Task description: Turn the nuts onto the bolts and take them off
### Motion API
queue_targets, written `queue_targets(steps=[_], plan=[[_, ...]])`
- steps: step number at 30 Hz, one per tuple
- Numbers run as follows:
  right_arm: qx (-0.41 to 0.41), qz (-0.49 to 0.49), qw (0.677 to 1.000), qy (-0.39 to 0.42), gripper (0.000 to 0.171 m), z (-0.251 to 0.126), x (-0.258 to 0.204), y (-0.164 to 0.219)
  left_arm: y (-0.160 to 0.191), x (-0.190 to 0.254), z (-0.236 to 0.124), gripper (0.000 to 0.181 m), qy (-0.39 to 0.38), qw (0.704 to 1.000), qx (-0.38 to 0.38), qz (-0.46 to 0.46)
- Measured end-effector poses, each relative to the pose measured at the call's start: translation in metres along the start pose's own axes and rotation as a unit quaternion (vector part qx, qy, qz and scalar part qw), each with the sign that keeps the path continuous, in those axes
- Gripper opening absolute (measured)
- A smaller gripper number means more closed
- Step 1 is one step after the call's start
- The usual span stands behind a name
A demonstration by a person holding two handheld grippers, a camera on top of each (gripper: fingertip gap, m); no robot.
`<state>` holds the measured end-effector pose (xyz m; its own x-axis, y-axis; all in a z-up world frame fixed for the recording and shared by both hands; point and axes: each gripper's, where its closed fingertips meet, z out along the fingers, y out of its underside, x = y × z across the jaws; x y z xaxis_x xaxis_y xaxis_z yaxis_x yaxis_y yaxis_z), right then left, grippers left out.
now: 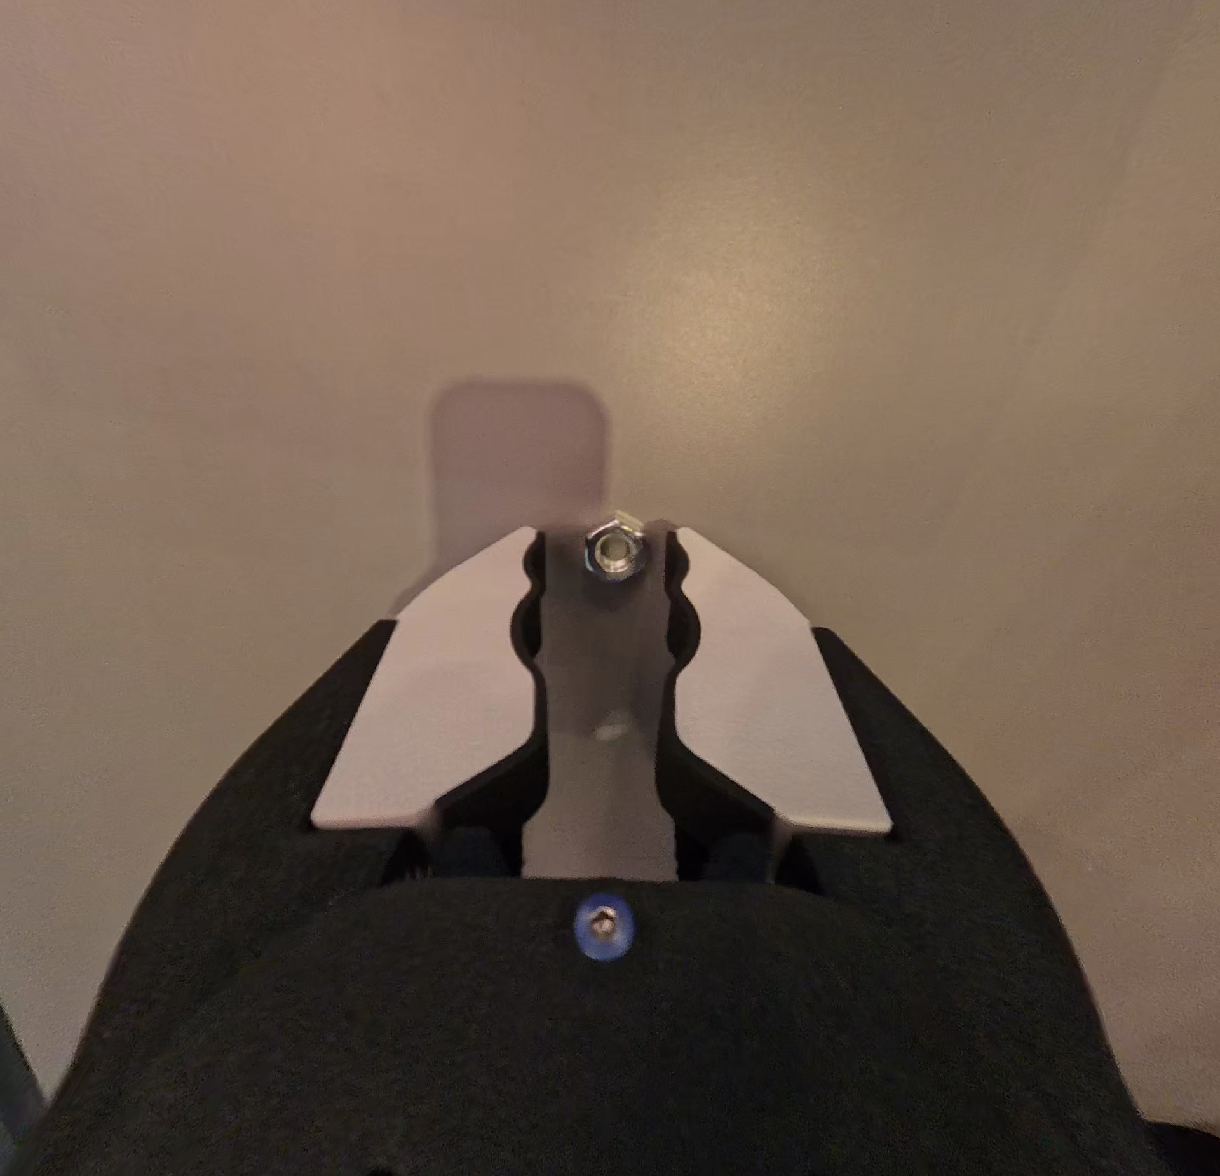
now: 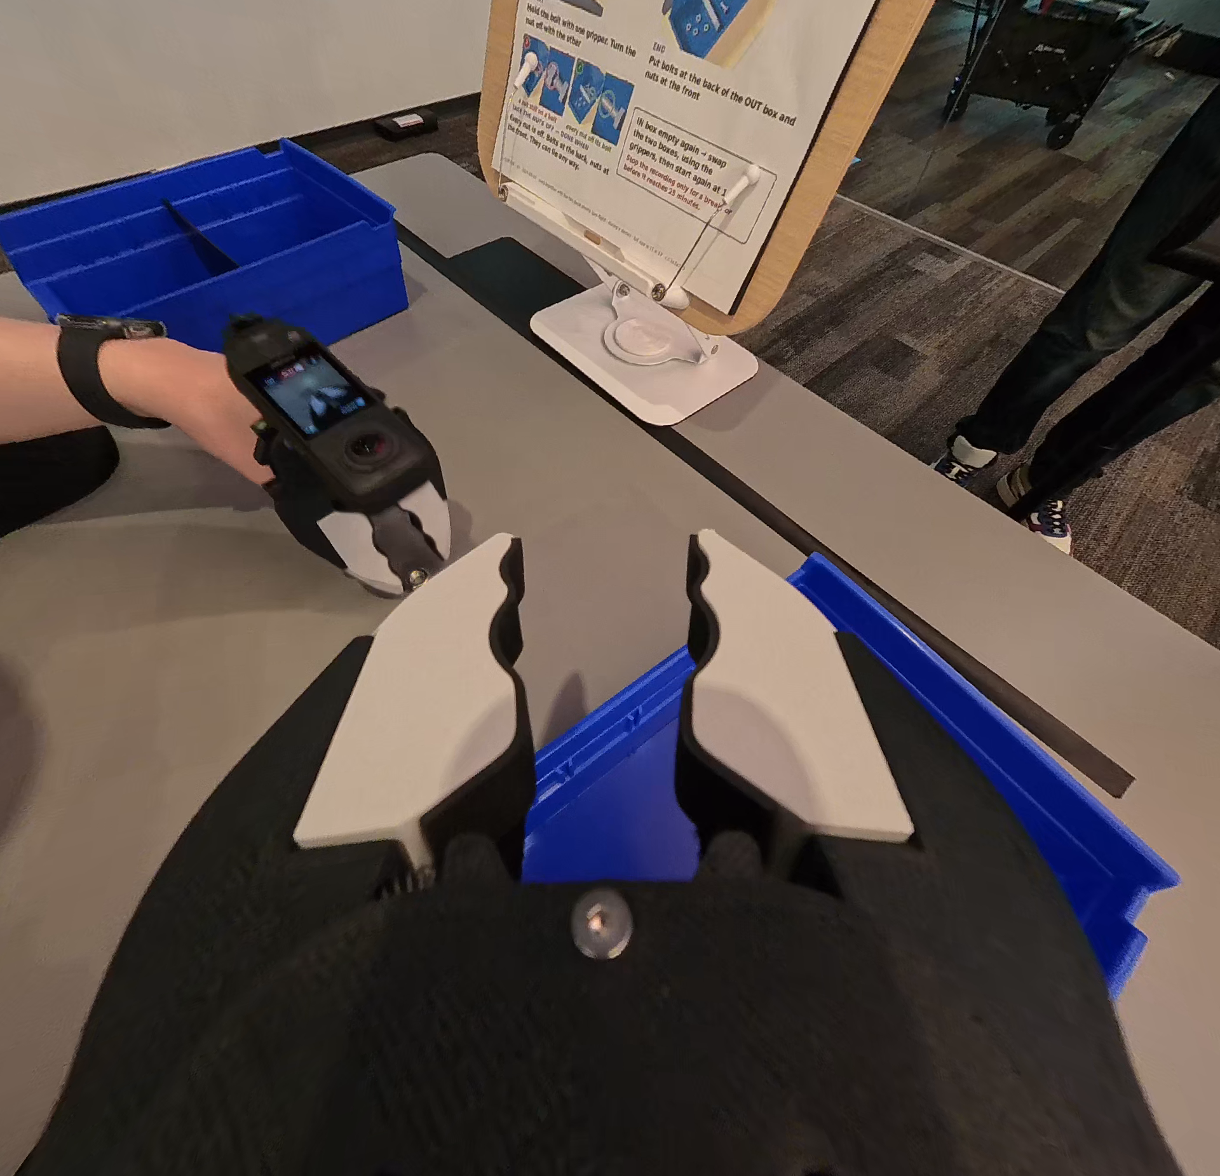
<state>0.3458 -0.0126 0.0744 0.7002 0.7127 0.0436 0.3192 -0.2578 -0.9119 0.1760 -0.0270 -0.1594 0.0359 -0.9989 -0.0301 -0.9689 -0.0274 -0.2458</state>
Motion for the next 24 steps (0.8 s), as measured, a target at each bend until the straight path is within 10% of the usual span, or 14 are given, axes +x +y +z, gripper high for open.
queue_targets(steps=[6,11,16,24], plan=[[0.032,0.014,0.999,0.003,0.049,-0.014,0.004,-0.006,0.013,-0.035,-0.118,0.033,-0.096,0.979,0.162,-0.076],[0.050,0.027,0.998,-0.002,0.048,-0.014,0.005,-0.012,0.165,-0.095,-0.217,0.031,-0.185,0.943,0.145,-0.235],[0.020,0.009,1.000,-0.002,0.049,0.001,-0.002,-0.008,0.299,-0.132,-0.193,0.029,-0.169,0.929,0.047,-0.326],[-0.011,0.010,1.000,0.000,0.049,0.014,0.001,0.003,0.349,-0.156,-0.131,0.029,-0.131,0.930,-0.009,-0.343]])
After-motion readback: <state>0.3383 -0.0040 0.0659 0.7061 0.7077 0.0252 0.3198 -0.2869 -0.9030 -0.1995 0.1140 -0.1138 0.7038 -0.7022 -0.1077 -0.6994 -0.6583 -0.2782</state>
